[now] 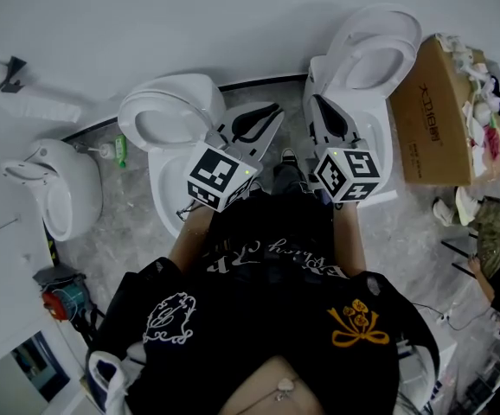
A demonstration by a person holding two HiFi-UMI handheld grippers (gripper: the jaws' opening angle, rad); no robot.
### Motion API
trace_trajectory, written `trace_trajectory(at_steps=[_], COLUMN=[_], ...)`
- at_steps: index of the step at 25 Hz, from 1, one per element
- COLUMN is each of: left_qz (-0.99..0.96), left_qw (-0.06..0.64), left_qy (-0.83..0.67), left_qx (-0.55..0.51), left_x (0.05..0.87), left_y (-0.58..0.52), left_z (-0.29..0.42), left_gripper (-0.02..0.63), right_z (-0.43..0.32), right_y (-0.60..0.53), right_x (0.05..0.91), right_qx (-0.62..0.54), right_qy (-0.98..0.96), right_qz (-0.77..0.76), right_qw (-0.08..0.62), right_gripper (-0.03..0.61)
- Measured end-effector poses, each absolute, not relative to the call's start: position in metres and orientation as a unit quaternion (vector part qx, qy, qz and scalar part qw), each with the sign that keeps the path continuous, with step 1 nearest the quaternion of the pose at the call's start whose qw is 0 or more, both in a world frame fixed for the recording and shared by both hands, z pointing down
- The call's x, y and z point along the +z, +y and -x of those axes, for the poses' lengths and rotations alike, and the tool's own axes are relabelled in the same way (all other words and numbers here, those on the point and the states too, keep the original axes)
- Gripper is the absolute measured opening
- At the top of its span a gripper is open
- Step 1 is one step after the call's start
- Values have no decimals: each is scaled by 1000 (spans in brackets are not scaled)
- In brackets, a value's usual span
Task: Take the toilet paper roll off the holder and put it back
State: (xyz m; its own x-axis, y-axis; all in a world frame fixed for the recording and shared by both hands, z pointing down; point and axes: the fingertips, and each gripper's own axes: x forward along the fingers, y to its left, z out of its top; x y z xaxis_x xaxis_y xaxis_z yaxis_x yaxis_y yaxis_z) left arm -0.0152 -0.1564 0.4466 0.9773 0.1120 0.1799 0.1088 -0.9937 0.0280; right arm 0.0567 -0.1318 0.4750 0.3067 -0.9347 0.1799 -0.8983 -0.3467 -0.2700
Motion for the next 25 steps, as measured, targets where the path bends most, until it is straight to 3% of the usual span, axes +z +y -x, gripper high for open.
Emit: trace_trajectory(at_steps=[25], left_qz=[-995], left_qw=[3], left_qy=[48], left_qx=[84], left_x=[441], left_y=[-159], left_z=[28], left_gripper=[38], right_z=[-36], right_y=[-142], right_x=[464], right_qx=[-153], right_qy=[590], right_qz=[792], right_qw=[33], right_gripper=[14])
